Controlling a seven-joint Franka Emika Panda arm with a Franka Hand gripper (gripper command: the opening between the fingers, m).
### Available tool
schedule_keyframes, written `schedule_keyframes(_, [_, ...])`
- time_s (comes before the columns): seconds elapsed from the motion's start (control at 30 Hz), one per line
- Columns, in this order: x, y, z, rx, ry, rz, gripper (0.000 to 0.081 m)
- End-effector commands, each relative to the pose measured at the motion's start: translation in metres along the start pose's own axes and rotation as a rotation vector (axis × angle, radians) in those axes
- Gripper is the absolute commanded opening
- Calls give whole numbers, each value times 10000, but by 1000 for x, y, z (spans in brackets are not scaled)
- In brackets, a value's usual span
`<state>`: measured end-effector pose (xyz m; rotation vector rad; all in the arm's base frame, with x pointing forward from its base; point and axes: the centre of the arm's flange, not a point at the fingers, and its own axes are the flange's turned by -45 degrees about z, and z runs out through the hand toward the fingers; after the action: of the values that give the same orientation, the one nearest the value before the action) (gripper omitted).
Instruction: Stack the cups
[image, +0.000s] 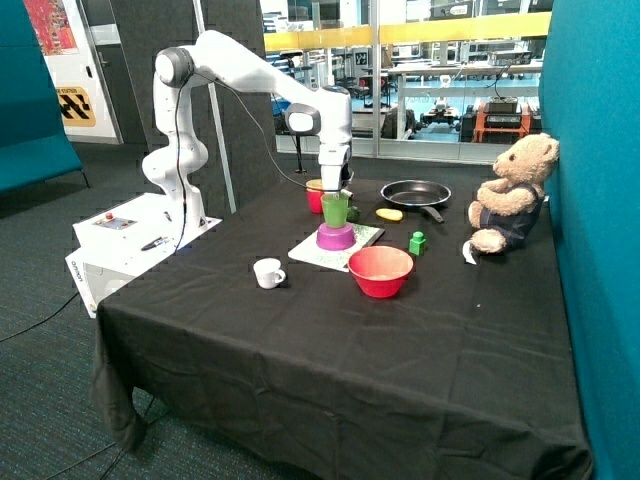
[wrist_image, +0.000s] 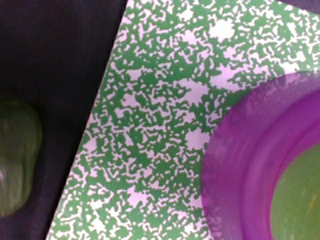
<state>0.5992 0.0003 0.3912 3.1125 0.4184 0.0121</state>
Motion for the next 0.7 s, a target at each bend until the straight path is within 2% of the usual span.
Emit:
schedule_keyframes(0.0, [1,5,3,21,-75,72,0])
schedule_keyframes(0.23, [0,9,-1,21,-75,112,0])
schedule_keyframes(0.67, [-3,2,-24,22,-75,-120,0])
